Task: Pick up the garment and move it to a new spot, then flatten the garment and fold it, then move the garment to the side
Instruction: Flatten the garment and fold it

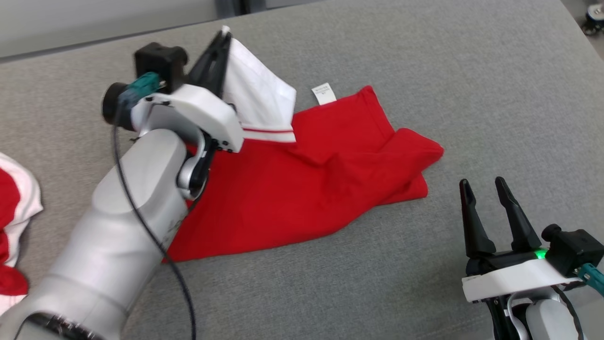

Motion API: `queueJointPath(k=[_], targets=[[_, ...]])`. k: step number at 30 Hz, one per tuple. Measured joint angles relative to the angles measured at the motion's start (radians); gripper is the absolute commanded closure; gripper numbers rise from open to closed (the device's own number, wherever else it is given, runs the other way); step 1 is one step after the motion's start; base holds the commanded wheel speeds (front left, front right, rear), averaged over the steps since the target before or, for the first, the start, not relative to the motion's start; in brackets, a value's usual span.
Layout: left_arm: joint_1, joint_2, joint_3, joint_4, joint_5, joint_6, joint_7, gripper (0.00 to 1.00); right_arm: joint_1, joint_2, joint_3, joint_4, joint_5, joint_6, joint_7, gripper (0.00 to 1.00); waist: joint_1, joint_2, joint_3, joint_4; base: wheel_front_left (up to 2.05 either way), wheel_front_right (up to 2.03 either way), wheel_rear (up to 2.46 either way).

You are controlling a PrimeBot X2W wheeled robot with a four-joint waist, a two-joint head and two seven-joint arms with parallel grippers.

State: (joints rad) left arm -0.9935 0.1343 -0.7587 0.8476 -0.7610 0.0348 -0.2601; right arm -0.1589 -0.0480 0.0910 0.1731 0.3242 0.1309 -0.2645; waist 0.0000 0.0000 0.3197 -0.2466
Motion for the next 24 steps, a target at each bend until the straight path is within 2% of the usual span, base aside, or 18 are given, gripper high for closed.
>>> queueJointPath(k=[5, 11, 19, 24], targets=[[0.22, 0.107, 0.125, -0.314, 0.055, 0.078, -0.001, 1.0, 0.005, 0.0, -0.02, 0.026, 0.007, 0.0, 0.0, 0.0, 0.0, 0.0, -0.036, 0.041, 0.0, 0.0, 0.0], [0.461, 0.18, 0.179, -0.601, 0.087, 0.177, -0.001, 1.0, 0.0, -0.018, -0.013, 0.102, 0.095, 0.0, 0.0, 0.0, 0.0, 0.0, -0.06, 0.085, 0.0, 0.0, 0.0], [0.582, 0.25, 0.214, -0.772, 0.096, 0.268, 0.005, 1.0, -0.112, -0.093, 0.024, 0.281, 0.241, 0.0, 0.0, 0.0, 0.0, 0.0, -0.068, 0.117, 0.0, 0.0, 0.0], [0.617, 0.287, 0.234, -0.846, 0.099, 0.305, 0.023, 1.0, -0.197, -0.128, 0.065, 0.376, 0.305, 0.0, 0.0, 0.0, 0.0, 0.0, -0.062, 0.124, 0.0, 0.0, 0.0]])
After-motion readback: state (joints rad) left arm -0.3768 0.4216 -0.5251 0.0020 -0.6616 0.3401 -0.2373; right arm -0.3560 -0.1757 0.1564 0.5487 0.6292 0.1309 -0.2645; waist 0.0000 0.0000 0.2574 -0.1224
